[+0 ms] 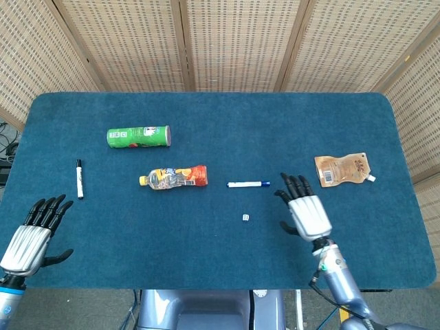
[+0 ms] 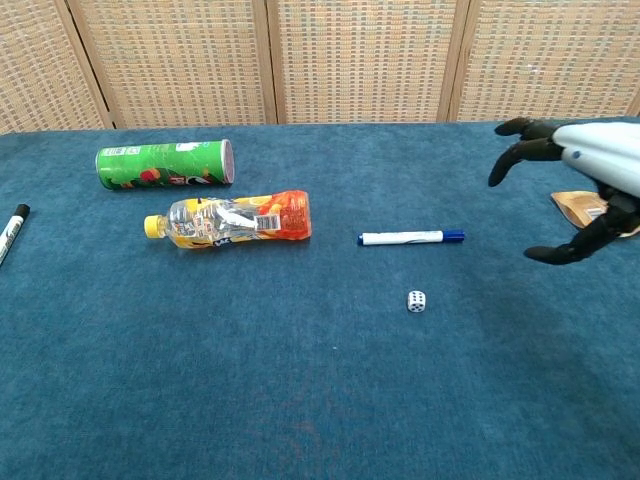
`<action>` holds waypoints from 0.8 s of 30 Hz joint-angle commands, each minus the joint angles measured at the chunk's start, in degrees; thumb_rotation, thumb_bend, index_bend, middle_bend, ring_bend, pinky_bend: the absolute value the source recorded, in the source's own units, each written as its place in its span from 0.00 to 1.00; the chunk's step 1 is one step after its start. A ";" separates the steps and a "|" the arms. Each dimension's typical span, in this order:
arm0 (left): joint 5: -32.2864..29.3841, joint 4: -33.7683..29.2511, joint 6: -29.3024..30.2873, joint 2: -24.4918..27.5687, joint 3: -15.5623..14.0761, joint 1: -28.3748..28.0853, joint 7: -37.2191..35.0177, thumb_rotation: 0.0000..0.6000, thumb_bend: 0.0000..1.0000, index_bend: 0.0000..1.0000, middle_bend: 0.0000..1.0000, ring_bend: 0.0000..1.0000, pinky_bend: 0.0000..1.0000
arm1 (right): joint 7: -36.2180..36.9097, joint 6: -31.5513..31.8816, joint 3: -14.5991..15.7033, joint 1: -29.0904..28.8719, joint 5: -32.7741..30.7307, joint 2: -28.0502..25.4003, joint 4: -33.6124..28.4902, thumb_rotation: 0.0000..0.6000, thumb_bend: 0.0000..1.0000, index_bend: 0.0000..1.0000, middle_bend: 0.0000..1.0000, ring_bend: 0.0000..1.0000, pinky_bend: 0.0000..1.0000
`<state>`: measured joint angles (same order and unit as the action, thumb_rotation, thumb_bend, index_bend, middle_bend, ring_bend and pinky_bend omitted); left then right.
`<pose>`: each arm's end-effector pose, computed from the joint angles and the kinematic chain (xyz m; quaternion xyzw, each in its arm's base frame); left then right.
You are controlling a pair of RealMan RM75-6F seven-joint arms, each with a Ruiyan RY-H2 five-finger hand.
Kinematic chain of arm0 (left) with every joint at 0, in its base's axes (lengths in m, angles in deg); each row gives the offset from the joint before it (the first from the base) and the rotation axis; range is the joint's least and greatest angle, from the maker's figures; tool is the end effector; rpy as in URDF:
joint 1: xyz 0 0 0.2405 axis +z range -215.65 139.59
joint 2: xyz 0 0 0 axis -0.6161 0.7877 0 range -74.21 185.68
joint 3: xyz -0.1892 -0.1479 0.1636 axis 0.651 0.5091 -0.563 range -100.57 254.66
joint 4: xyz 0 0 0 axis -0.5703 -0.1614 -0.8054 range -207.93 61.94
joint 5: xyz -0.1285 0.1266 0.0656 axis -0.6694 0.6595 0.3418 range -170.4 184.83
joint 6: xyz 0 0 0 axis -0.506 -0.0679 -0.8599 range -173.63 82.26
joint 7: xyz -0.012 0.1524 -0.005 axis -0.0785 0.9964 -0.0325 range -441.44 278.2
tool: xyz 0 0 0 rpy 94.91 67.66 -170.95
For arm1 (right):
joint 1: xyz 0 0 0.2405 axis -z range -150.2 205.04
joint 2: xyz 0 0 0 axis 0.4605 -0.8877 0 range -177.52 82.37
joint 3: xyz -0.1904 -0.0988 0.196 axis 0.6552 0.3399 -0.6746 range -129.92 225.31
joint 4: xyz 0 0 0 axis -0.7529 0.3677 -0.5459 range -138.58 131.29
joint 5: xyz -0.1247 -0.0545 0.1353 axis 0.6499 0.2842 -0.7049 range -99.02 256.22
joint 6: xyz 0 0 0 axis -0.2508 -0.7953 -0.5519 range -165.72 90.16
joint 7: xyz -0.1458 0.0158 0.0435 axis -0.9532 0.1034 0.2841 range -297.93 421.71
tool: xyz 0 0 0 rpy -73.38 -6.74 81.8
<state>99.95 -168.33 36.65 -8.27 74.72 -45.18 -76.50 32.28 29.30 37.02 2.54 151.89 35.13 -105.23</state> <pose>-0.3116 0.1830 0.1613 -0.6710 -0.3722 -0.3677 0.5254 -0.2021 -0.2919 0.0527 0.6969 -0.3656 0.3956 0.4736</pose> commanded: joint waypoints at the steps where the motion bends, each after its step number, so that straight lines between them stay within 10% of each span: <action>1: 0.02 0.03 -0.04 0.02 -0.01 -0.03 -0.05 1.00 0.18 0.00 0.00 0.00 0.00 | -3.00 -1.55 -0.74 -2.59 -3.13 3.84 1.06 1.00 0.28 0.28 0.01 0.00 0.00; 24: -0.26 -0.10 -0.55 0.08 -0.09 -0.24 -0.40 1.00 0.18 0.00 0.00 0.00 0.00 | -4.57 -2.88 0.88 -6.98 -9.22 11.96 6.43 1.00 0.31 0.34 0.04 0.00 0.00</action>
<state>99.69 -168.43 36.10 -8.19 74.62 -45.42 -76.90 27.62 26.41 37.84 -4.39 142.70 47.03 -98.86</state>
